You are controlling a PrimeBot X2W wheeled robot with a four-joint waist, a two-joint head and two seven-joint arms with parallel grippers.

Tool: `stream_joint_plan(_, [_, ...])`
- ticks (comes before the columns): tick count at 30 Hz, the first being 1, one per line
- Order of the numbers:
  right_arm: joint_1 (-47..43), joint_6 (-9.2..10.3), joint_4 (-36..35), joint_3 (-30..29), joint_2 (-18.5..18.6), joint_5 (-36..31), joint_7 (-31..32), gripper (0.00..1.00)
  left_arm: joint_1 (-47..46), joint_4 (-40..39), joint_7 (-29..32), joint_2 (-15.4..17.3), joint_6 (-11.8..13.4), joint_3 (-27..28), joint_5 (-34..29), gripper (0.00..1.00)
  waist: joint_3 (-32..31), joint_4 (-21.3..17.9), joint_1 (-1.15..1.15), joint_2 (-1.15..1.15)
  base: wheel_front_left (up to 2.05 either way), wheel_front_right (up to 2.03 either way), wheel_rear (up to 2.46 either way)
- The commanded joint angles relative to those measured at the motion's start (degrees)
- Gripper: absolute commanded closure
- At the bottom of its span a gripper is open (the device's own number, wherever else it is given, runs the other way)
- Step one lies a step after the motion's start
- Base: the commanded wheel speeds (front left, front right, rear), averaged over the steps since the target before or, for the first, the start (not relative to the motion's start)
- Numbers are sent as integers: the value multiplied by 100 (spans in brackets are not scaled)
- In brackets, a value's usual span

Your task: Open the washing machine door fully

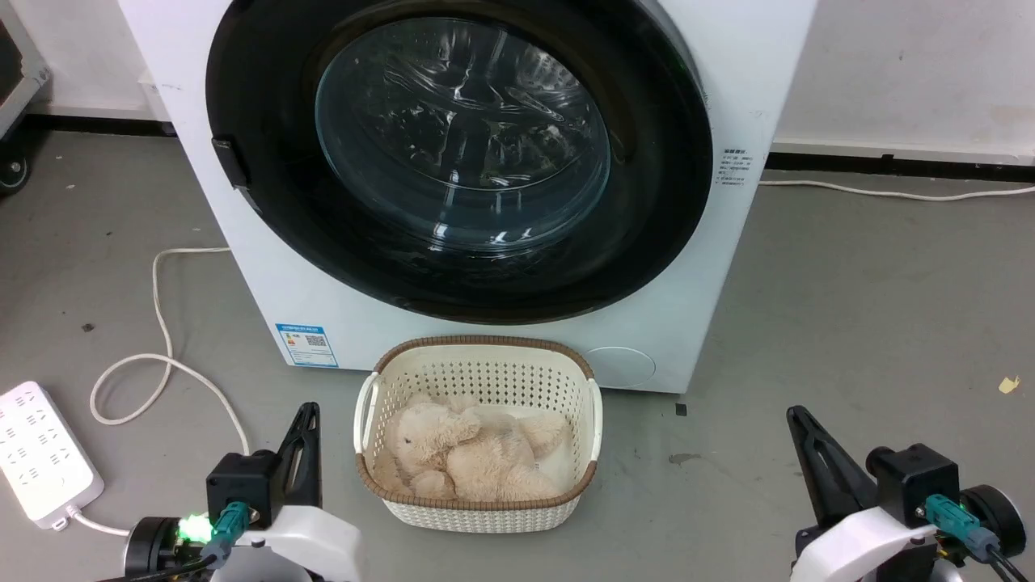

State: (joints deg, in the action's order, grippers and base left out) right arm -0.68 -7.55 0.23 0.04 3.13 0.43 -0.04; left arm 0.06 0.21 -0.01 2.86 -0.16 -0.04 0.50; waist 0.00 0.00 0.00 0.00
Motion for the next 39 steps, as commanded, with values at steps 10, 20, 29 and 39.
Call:
stream_joint_plan(10, [-12,0,-5,-2,2,41,-66,0,5,-4,-67,0,18,-40,3,0,7,-1,0,0,0,0,0])
stream_joint_plan(20, [9,1,-63,-19,16,54,-198,0,-23,-52,-199,0,73,-143,-13,0,122,9,0,0,0,0,0])
stream_joint_plan(29, [108,1,-151,-57,83,125,-306,0,-121,-112,-306,0,137,-255,-25,0,339,36,0,0,0,0,0])
stream_joint_plan(39, [430,2,-152,-32,295,385,-359,100,-238,-173,-426,8,216,-381,-32,0,556,72,0,0,0,0,0])
